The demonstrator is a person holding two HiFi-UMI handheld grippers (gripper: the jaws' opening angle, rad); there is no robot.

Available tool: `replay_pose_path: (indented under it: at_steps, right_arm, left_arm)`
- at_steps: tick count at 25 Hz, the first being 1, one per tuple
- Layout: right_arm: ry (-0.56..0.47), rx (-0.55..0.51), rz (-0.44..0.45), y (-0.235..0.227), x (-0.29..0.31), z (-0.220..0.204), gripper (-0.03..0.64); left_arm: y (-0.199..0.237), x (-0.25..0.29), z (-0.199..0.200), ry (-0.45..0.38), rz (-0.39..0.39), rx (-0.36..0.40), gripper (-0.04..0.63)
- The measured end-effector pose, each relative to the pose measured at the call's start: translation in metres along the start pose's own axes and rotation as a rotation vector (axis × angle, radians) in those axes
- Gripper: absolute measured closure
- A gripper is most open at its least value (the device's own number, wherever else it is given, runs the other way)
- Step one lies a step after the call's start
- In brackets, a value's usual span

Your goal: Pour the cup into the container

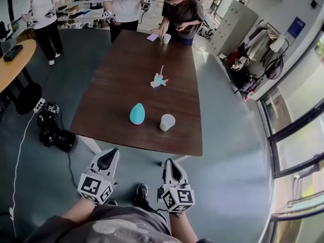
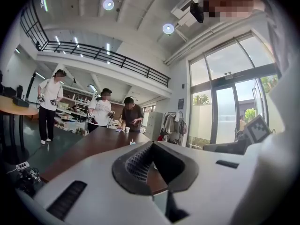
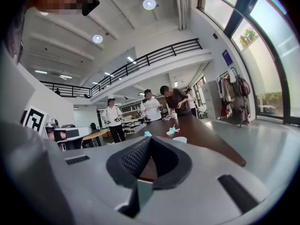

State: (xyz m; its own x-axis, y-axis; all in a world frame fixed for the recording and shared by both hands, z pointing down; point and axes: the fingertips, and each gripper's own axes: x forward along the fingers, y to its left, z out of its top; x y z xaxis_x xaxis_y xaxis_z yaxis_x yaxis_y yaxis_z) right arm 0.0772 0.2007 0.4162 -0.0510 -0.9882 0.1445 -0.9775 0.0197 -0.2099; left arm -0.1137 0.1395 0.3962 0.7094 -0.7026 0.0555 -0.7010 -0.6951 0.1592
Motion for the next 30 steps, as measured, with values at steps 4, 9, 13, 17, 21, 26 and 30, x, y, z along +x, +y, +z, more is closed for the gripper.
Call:
replay_pose_path:
  at_steps: [4,9,13,17,21,26,30]
  right_arm:
    - [-0.011,-0.013,0.020,-0.031,0.027,0.016,0.629]
    - [0.008,-0.002,0.056,-0.061,0.051,0.018,0.629]
    - [0.019,-0.013,0.081,-0.079,0.066,0.018,0.629]
    - [0.026,-0.035,0.108,-0.092,0.081,0.016,0.629]
    - [0.033,-0.049,0.110,-0.097,0.096,0.013,0.629]
    - [0.027,-0.012,0.078,-0.107,0.116,0.005,0.629]
    - [0.038,-0.025,0.050,-0.106,0.130,-0.004,0.629]
  left_arm:
    - [-0.003,0.038,-0.002,0.023,0.042,0.008,0.588]
    - [-0.007,0.072,-0.001,0.012,0.071,-0.019,0.588]
    - [-0.011,0.089,-0.003,-0.003,0.092,-0.041,0.588]
    - [-0.015,0.104,-0.010,-0.014,0.104,-0.060,0.588]
    - [-0.010,0.120,-0.012,-0.019,0.103,-0.073,0.587]
    - [0.008,0.139,-0.020,0.015,0.096,-0.065,0.586]
    - [0.029,0.152,-0.023,0.010,0.104,-0.036,0.586]
